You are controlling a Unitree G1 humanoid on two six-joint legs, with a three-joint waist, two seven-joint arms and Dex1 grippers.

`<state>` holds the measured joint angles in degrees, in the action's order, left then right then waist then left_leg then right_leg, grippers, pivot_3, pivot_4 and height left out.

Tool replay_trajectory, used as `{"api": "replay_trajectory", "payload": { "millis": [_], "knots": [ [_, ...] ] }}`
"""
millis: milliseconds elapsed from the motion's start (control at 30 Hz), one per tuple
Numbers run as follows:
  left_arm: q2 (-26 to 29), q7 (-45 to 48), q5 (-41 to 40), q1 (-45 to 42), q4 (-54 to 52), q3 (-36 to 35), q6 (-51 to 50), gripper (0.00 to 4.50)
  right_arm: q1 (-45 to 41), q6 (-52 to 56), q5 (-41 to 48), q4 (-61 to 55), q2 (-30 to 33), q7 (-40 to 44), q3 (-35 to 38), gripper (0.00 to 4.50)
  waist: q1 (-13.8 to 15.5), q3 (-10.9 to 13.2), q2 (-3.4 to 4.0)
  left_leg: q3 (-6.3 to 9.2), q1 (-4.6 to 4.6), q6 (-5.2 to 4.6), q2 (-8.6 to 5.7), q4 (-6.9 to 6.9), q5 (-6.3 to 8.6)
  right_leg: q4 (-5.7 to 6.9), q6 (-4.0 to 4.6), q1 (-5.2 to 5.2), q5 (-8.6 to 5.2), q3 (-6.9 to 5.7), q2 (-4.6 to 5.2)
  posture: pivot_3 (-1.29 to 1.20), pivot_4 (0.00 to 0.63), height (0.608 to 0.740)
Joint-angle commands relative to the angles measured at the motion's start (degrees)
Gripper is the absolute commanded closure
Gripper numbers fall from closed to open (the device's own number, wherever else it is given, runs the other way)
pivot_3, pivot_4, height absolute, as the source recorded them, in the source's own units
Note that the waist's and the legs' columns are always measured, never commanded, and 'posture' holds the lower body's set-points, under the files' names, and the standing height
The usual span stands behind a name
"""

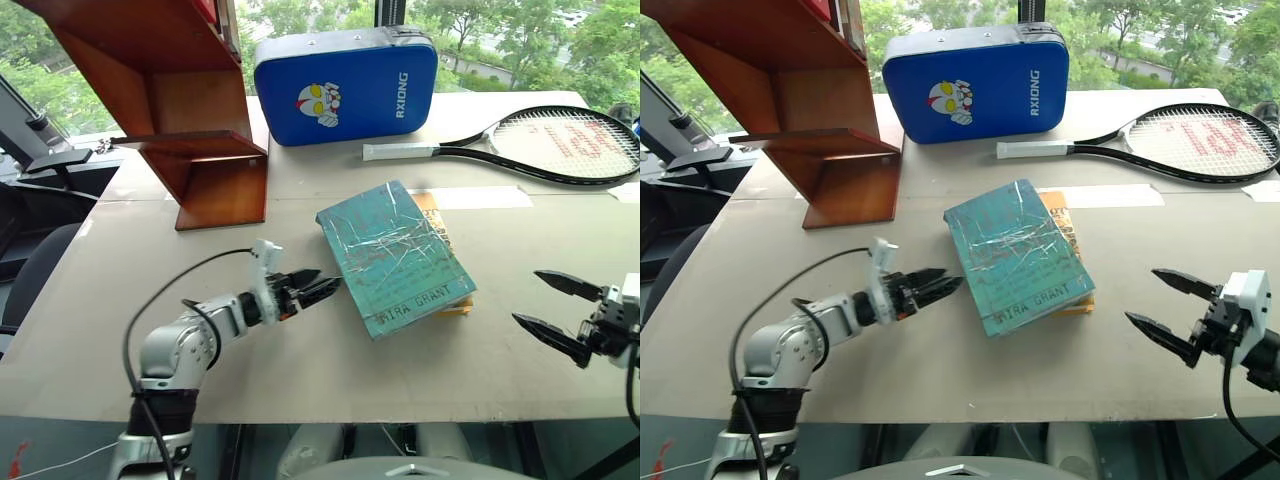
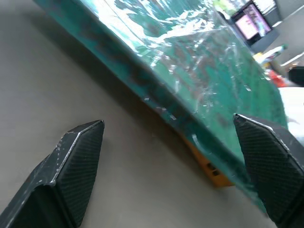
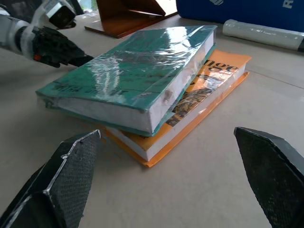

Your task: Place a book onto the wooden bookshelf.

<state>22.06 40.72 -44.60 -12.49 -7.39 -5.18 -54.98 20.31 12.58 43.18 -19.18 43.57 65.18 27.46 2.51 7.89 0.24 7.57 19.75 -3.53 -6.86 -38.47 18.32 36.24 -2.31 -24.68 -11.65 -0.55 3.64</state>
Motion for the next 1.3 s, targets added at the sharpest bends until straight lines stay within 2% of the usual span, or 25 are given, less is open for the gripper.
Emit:
{"api": "replay_trajectory", "payload": {
  "millis": [33, 167, 333, 433, 667, 700, 800, 933, 1000, 1067, 1167, 1300],
  "knots": [
    [-0.41, -2.26, -2.48, -1.31, 1.24, 0.48, -6.77, 0.04, 1.77, 4.06, 5.89, -5.33, 0.9, 0.26, 3.75, 0.0, -0.28, 0.0, -0.01, -0.01, -0.01, 0.0, 0.0, 0.0, 0.0, 0.0, 0.0, 0.0, 0.0, 0.01, 0.0, 0.0, 0.15, 0.74],
    [-4.88, -6.42, -8.11, -6.3, 5.79, -3.0, -16.12, 0.04, 4.69, 6.98, 10.55, -10.89, 0.71, -0.01, 6.82, 0.0, 0.13, 0.01, -0.02, -0.04, -0.01, 0.0, -0.01, 0.0, 0.0, 0.0, 0.0, 0.01, 0.0, 0.04, 0.03, 0.0, 0.15, 0.74],
    [-6.72, -8.61, -9.1, -8.38, 7.32, -4.47, -19.43, 0.04, 8.4, 8.8, 13.33, -14.64, 0.09, 0.38, 10.22, 0.0, 0.34, 0.05, -0.13, -0.02, 0.03, 0.01, -0.01, -0.02, 0.0, -0.06, -0.01, 0.01, -0.01, 0.01, 0.03, 0.0, 0.15, 0.74],
    [-7.79, -10.29, -9.24, -8.93, 7.34, -5.07, -19.87, 0.82, 8.68, 8.96, 15.22, -15.15, -0.23, -0.21, 12.75, 0.0, 0.32, 0.06, -0.14, -0.02, 0.03, 0.02, -0.01, -0.02, 0.01, -0.08, -0.01, 0.01, -0.01, 0.02, 0.03, 0.0, 0.15, 0.74],
    [-8.69, -11.97, -10.15, -8.79, 6.03, -6.4, -20.29, 4.15, 8.9, 8.25, 13.54, -12.9, -0.29, 1.52, 14.98, 0.0, 0.36, 0.14, -0.31, -0.03, 0.03, 0.06, 0.0, -0.02, 0.03, -0.07, -0.01, 0.01, -0.01, 0.02, 0.02, 0.0, 0.15, 0.74],
    [-8.68, -12.15, -10.59, -8.72, 5.66, -6.66, -20.47, 4.45, 8.67, 8.38, 13.53, -12.91, -0.16, 1.43, 15.05, 0.0, 0.44, 0.12, -0.37, -0.03, 0.03, 0.06, 0.0, -0.03, 0.03, -0.07, -0.01, 0.01, -0.01, 0.02, 0.03, 0.0, 0.15, 0.74],
    [-8.84, -12.91, -12.47, -9.02, 4.08, -8.27, -19.76, 4.45, 7.07, 9.3, 14.22, -13.04, 0.86, 0.39, 15.32, 0.0, 0.47, 0.12, -0.4, -0.04, 0.03, 0.1, 0.0, -0.05, 0.05, -0.08, -0.01, 0.02, -0.01, 0.03, 0.03, 0.0, 0.15, 0.74],
    [-6.96, -12.54, -14.51, -10.67, -3.92, -9.95, -16.3, 4.45, 3.38, 10.61, 15.12, -11.13, 2.29, -1.02, 15.75, 0.0, 0.09, 0.21, -0.54, -0.04, 0.03, 0.11, 0.0, -0.04, 0.04, -0.06, -0.01, 0.01, 0.0, 0.03, 0.02, 0.0, 0.15, 0.74],
    [-4.73, -11.35, -13.06, -12.24, -8.29, -8.63, -13.3, 4.45, 1.52, 10.95, 14.7, -9.71, 3.01, -1.16, 15.55, 0.0, 0.03, 0.23, -0.56, -0.04, 0.03, 0.12, 0.0, -0.04, 0.04, -0.06, -0.01, 0.01, 0.0, 0.03, 0.02, 0.0, 0.15, 0.74],
    [1.76, -7.74, -4.77, -14.92, -14.28, -2.19, -5.94, 4.45, -1.33, 11.3, 14.49, -7.81, 3.91, -1.45, 15.1, 0.0, -0.03, 0.31, -0.64, -0.06, 0.03, 0.12, 0.0, -0.04, 0.04, -0.06, 0.0, 0.0, 0.0, 0.03, 0.02, 0.0, 0.15, 0.74],
    [16.04, -2.13, 9.39, -24.07, -18.76, 7.83, 3.82, 4.45, -6.31, 12.56, 15.95, -5.77, 4.83, -2.19, 13.93, 0.0, -0.02, 0.35, -0.66, -0.1, 0.03, 0.19, 0.0, -0.03, 0.07, -0.06, 0.01, 0.0, 0.01, 0.04, 0.02, 0.0, 0.15, 0.74],
    [26.06, -0.2, 22.7, -35.99, -14.44, 9.77, 17.36, 4.45, -13.14, 14.85, 17.3, -3.17, 5.78, -3.29, 11.49, 0.0, -0.2, 0.42, -0.59, -0.12, 0.04, 0.16, 0.0, 0.05, 0.06, -0.18, 0.02, 0.0, 0.01, 0.07, 0.02, 0.0, 0.15, 0.74]
  ]
}}
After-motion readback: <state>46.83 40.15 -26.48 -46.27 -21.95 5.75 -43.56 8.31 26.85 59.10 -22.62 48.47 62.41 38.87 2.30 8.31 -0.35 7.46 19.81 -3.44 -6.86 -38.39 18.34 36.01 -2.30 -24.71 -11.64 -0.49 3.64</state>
